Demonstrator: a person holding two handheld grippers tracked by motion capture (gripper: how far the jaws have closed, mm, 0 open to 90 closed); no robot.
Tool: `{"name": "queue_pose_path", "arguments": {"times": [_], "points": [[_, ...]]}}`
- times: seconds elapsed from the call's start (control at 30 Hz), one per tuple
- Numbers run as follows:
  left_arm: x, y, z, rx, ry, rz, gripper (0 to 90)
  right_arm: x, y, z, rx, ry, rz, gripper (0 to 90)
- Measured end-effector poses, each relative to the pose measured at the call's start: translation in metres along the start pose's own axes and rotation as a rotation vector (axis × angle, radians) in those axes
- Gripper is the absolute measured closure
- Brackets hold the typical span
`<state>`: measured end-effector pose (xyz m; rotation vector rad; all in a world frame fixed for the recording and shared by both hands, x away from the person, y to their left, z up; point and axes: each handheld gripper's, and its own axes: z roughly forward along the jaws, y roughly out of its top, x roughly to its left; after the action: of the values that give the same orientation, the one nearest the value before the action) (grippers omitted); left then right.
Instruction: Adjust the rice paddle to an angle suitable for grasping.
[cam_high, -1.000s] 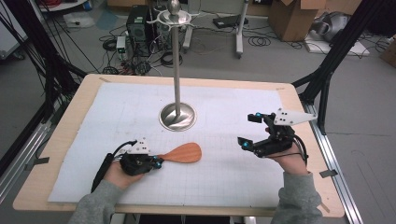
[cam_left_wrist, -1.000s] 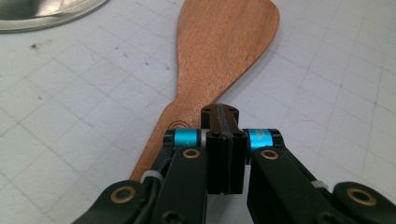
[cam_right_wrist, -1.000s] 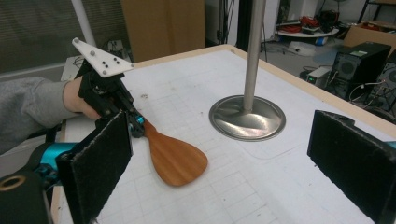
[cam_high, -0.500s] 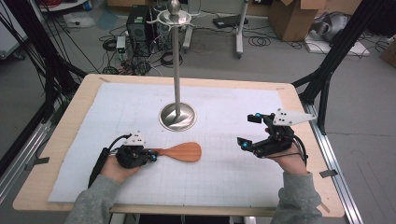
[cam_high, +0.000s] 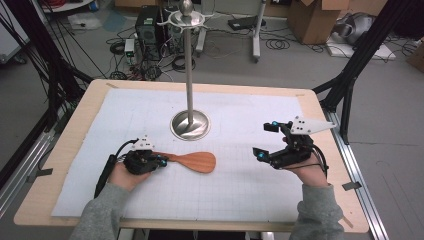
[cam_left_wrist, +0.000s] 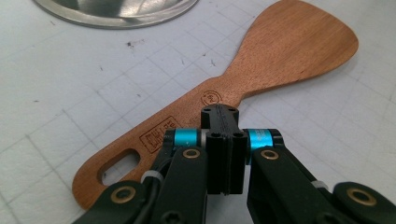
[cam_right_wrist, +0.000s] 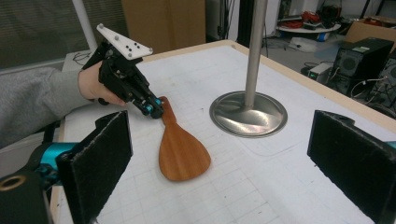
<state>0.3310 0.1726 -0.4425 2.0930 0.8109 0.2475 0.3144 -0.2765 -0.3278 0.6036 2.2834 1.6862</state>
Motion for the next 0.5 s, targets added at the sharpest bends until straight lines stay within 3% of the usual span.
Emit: {"name": "queue_pose_path", "arguments": {"times": [0.13, 0.5], "points": [[-0.005, 0.012, 0.0, -0.006, -0.019, 0.0, 89.3, -0.001, 0.0, -0.002, -0.006, -0.006, 0.006, 5.2], [-0.02, 0.044, 0.022, 0.002, -0.033, 0.028, 89.2, -0.002, -0.001, -0.004, -0.005, -0.004, 0.015, 5.2]]}}
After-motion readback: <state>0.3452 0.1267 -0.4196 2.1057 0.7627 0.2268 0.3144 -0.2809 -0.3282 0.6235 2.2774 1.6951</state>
